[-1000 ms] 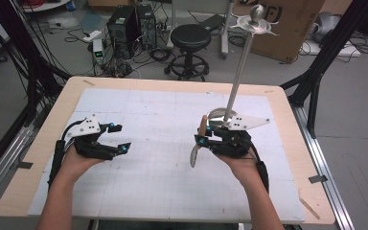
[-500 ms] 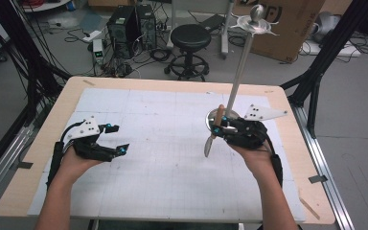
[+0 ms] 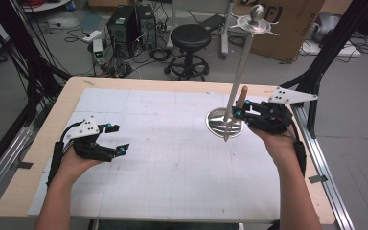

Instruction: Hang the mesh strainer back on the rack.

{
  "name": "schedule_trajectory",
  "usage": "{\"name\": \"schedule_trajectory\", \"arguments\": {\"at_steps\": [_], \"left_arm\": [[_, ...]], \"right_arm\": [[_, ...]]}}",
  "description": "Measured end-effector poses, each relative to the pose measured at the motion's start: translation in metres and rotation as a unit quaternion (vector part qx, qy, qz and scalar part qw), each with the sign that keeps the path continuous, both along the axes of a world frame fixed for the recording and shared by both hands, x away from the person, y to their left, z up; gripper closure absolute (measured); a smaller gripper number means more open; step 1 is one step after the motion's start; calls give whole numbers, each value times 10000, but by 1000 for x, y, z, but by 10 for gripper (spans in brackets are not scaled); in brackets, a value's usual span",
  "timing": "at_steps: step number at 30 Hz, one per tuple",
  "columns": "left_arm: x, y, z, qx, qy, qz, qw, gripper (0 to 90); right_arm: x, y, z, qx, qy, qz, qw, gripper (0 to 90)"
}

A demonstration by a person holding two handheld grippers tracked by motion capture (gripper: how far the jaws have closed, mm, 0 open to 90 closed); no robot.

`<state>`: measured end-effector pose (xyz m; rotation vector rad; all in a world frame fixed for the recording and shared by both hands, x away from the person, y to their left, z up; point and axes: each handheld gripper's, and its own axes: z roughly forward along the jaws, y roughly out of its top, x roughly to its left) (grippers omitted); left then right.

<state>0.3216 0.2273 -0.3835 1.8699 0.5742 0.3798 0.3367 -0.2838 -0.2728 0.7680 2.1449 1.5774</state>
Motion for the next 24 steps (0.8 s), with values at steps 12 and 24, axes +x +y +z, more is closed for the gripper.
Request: {"name": "schedule_trajectory", "arguments": {"at_steps": [12, 24], "left_arm": [[0, -2, 0, -114, 20, -118, 9999, 191], [-1, -5, -1, -203, 49, -295, 9993, 188]], "right_arm": [[14, -16, 35, -128, -85, -283, 9995, 673], [22, -26, 53, 58, -204, -483, 9986, 674]]}}
